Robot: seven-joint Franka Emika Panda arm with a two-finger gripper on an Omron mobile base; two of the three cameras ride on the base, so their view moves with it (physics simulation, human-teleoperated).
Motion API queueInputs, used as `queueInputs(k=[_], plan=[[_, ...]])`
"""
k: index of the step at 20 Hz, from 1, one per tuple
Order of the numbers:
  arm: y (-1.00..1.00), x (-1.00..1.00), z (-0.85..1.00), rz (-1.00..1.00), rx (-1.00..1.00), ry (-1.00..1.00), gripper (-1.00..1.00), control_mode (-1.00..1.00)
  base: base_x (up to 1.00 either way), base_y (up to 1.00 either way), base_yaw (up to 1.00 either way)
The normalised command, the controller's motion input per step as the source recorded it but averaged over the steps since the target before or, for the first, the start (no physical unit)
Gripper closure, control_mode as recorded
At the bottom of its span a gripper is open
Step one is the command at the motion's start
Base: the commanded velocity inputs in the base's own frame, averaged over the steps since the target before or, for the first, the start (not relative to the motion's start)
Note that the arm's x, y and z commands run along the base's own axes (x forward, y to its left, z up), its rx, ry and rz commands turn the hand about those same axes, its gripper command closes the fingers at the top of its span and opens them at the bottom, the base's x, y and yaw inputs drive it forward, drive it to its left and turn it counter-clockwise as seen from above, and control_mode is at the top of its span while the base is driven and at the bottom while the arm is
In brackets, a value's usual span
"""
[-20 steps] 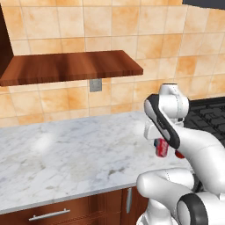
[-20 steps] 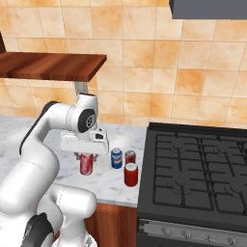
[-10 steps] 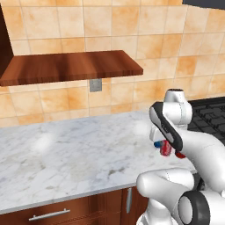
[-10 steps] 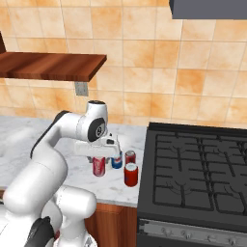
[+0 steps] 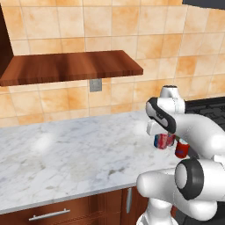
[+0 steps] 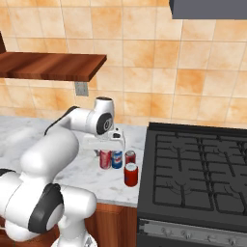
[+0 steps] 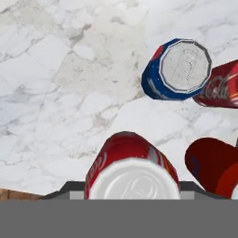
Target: Four empty soda cans are scattered around the kitchen. Gather all the cans and cluster them next to the stove for recycling.
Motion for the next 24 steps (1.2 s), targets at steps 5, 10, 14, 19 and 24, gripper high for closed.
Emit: queueInputs(k=[5, 10, 14, 19, 24], plan=[[-0.08, -0.26, -0.19, 0.0, 0.0, 0.04, 1.0, -1.0, 0.0, 0.0, 0.0], [-0.32, 0.31, -0.3, 0.0, 0.0, 0.0, 1.0, -1.0, 0.0, 0.0, 0.0], [-0.25, 0.06, -0.18, 0.0, 0.0, 0.0, 1.0, -1.0, 0.0, 0.0, 0.0], [-0.12, 0.0, -0.15, 0.0, 0.0, 0.02, 1.0, -1.0, 0.0, 0.0, 0.0], [0.01, 0.0, 0.0, 0.0, 0.0, 0.01, 1.0, -1.0, 0.0, 0.0, 0.0]])
